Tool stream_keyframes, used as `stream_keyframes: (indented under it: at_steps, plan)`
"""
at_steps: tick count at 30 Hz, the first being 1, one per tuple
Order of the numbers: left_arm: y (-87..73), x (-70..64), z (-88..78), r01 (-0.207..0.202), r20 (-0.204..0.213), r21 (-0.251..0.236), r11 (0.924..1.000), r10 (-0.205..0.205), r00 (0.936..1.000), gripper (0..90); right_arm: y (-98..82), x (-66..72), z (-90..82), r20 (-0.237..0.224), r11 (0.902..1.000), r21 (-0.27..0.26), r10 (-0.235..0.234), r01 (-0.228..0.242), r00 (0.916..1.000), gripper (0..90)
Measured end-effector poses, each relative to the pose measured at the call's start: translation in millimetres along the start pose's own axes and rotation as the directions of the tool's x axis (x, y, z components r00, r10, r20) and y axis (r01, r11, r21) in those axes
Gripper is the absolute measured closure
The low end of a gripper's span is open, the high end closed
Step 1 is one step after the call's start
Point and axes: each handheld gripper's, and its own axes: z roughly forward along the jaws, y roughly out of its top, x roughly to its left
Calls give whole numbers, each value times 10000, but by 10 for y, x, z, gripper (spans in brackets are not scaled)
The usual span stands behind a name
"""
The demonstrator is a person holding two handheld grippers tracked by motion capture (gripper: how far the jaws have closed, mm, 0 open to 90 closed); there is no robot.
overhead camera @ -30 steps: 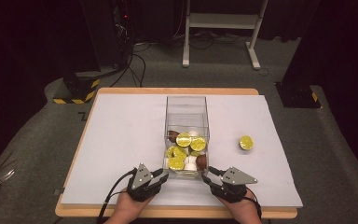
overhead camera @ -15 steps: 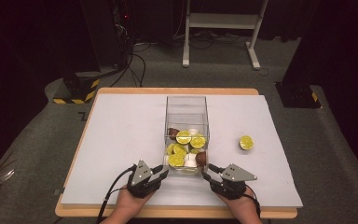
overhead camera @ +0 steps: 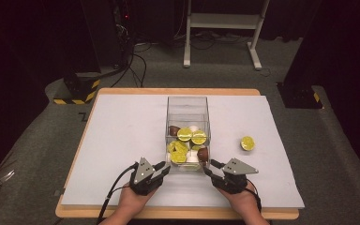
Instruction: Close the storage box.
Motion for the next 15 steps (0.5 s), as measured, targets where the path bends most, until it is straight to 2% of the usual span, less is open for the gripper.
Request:
stream_keyframes:
  at_steps: [5, 8, 11, 13, 14, 15]
  plan:
    - [22, 0, 38, 216, -95, -34, 9998, -216, 9997, 714, 34, -45, 29, -11, 9999, 111, -4, 4, 10000, 588]
    - [36, 14, 64, 78, -76, -70, 9999, -78, 9999, 714, 48, -70, 44, 71, 9999, 113, -64, 63, 10000, 589]
    - [53, 40, 83, 262, 0, -85, 9996, -262, 9997, 716, 62, -71, 62, 186, 9999, 154, 55, -58, 9998, 588]
    - [68, 59, 94, 178, -41, -35, 9998, -178, 9998, 722, 73, -68, 83, 278, 9998, 139, 126, -130, 9995, 585]
    - [73, 57, 104, 313, -89, -103, 9995, -314, 9995, 725, 81, -72, 96, 300, 9998, 128, 135, -139, 9995, 584]
    - [87, 67, 111, 207, -129, 36, 9998, -206, 9997, 726, 86, -76, 104, 309, 9999, 79, 128, -131, 9994, 579]
